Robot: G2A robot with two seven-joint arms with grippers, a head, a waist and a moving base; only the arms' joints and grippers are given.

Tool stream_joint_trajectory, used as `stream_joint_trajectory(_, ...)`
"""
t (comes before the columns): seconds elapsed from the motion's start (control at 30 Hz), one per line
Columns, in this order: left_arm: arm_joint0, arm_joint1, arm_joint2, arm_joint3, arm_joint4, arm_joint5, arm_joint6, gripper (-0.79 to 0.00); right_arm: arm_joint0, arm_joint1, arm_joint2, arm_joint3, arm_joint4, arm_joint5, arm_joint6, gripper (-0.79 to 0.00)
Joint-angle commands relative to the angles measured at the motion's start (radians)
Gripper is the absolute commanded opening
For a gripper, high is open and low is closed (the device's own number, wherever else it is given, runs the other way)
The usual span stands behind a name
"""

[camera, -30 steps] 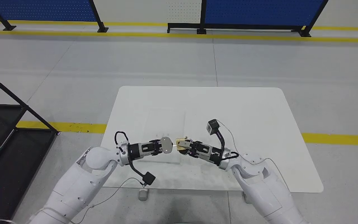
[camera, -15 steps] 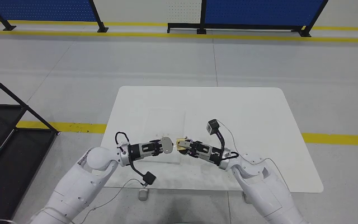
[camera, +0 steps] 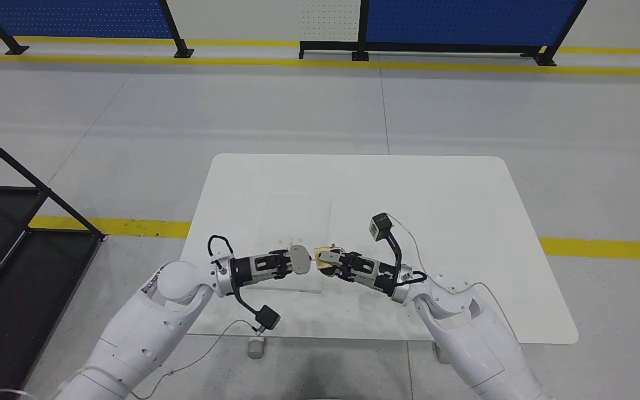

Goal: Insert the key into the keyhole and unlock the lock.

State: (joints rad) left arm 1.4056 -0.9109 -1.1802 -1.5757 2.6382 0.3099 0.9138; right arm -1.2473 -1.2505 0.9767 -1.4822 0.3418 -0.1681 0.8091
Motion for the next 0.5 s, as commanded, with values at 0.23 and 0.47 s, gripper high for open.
stream_joint_trajectory(0.23,-0.002,-0.003,0.004,0.002,0.016,0.012,-0.018,-0.785,0.0,0.0,0.0,0.0,0.0,0.0,0.0,-0.785)
stream_joint_trajectory(0.47,0.005,-0.004,0.001,-0.003,0.027,0.008,-0.056,-0.785,0.0,0.0,0.0,0.0,0.0,0.0,0.0,-0.785)
